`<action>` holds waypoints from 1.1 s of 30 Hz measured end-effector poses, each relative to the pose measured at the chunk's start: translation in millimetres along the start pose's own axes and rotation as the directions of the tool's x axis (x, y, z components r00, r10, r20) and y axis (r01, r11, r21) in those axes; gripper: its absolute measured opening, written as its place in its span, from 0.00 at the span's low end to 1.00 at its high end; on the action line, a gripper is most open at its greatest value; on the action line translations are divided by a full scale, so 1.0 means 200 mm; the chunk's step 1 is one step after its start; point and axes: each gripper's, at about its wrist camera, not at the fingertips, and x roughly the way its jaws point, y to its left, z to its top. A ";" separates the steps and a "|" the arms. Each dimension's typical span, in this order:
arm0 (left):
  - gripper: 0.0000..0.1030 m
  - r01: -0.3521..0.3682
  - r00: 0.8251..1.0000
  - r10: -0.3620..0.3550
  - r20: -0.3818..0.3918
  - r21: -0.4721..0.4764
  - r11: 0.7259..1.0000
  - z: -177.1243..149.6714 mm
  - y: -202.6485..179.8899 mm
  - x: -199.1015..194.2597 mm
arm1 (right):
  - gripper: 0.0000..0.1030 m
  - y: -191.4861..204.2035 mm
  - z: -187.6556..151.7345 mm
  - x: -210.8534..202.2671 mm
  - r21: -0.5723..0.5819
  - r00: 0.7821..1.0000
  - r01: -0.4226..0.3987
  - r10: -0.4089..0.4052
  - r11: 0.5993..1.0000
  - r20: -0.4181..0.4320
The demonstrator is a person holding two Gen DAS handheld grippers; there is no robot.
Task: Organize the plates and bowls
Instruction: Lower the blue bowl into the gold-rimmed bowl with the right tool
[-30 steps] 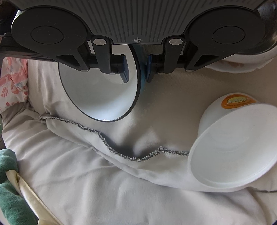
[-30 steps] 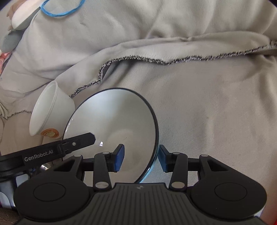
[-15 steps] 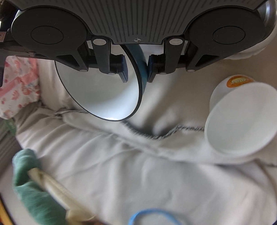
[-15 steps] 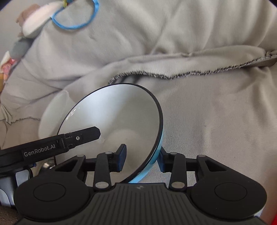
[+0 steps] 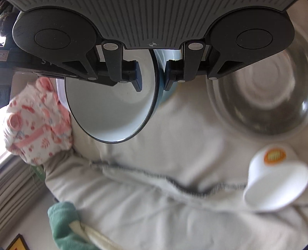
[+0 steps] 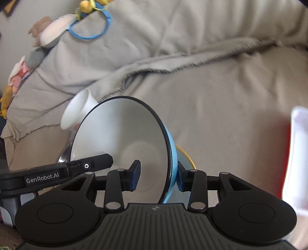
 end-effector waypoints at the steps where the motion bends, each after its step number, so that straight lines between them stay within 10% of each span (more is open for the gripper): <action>1: 0.26 0.002 1.000 -0.002 -0.007 -0.007 1.000 -0.03 0.01 0.00 | 0.37 -0.01 -0.03 0.00 0.012 1.000 0.006 -0.006 1.000 -0.002; 33: 0.26 -0.027 0.999 0.029 0.030 -0.050 0.998 -0.15 0.05 -0.04 | 0.37 0.01 -0.27 -0.05 0.083 0.977 0.122 -0.135 0.989 0.164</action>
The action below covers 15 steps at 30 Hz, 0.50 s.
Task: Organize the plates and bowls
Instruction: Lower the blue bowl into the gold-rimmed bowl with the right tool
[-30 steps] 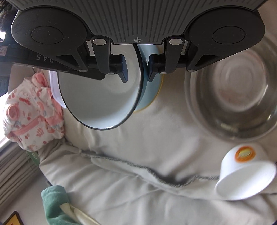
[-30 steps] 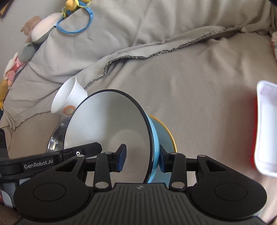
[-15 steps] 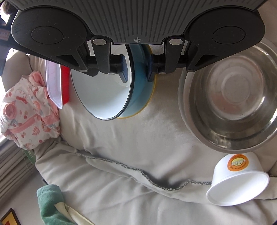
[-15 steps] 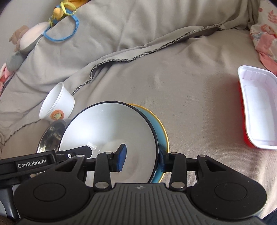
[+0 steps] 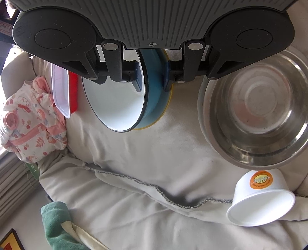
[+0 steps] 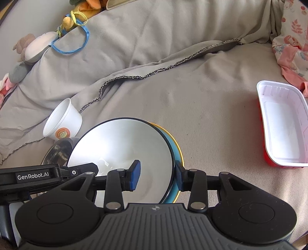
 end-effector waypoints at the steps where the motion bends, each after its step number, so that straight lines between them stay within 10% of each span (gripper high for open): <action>1: 0.26 -0.001 1.000 0.001 0.004 -0.002 1.000 -0.01 0.00 -0.01 | 0.37 0.01 -0.01 0.00 -0.012 1.000 0.005 -0.005 1.000 0.006; 15: 0.23 -0.012 0.998 0.008 0.062 0.056 0.998 0.06 -0.14 -0.11 | 0.36 0.01 0.05 -0.07 -0.038 0.999 -0.033 0.034 0.999 0.027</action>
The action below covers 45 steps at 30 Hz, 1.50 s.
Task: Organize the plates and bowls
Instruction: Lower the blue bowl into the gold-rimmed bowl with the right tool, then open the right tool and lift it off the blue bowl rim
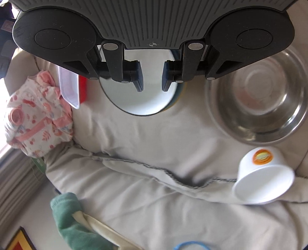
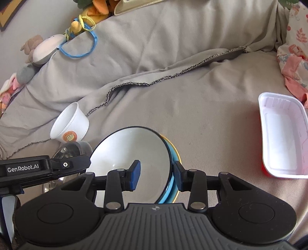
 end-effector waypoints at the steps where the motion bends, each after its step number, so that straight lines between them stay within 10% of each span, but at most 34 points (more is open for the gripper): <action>1: 0.23 -0.013 1.000 0.013 0.003 0.024 1.000 0.00 -0.02 0.00 | 0.36 0.01 0.00 0.00 -0.021 1.000 0.008 -0.007 1.000 0.018; 6: 0.23 -0.178 0.984 0.173 0.047 0.145 0.973 0.00 -0.04 0.01 | 0.36 -0.06 -0.01 0.00 -0.024 0.998 0.034 -0.033 0.999 0.052; 20: 0.29 -0.129 0.981 0.151 -0.124 0.166 0.978 0.03 0.05 0.35 | 0.37 -0.15 -0.13 0.31 0.151 0.968 -0.131 0.159 0.980 -0.194; 45: 0.25 -0.103 0.993 0.109 -0.047 0.119 0.988 0.09 0.13 0.27 | 0.39 0.01 -0.08 0.30 -0.144 0.999 0.003 -0.009 0.990 -0.037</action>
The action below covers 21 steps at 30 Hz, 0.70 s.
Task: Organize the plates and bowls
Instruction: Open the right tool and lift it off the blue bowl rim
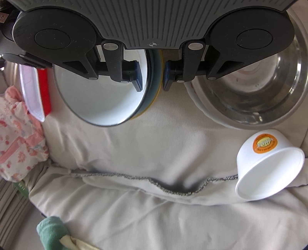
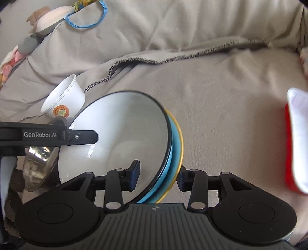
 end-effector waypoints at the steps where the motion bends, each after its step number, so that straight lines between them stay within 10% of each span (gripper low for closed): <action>1: 0.25 0.020 1.000 -0.019 0.002 -0.012 1.000 0.01 0.02 -0.01 | 0.38 0.02 0.01 -0.02 -0.027 0.999 0.033 -0.032 0.999 0.016; 11: 0.26 0.320 0.941 -0.290 0.176 -0.177 0.931 0.24 0.46 -0.25 | 0.60 0.32 0.34 -0.17 -0.254 0.971 0.235 -0.213 0.938 0.109; 14: 0.26 0.305 0.932 -0.221 0.287 -0.291 0.907 0.26 0.75 -0.34 | 0.66 0.50 0.48 -0.12 -0.290 0.978 0.206 -0.192 0.935 0.074; 17: 0.26 0.173 0.938 0.006 0.345 -0.483 0.858 0.24 1.05 -0.40 | 0.68 0.64 0.60 0.01 -0.259 0.990 0.133 -0.142 0.957 -0.017; 21: 0.26 0.093 0.950 0.105 0.293 -0.588 0.803 0.22 1.29 -0.35 | 0.70 0.82 0.70 0.22 -0.203 0.988 0.128 -0.142 0.971 -0.055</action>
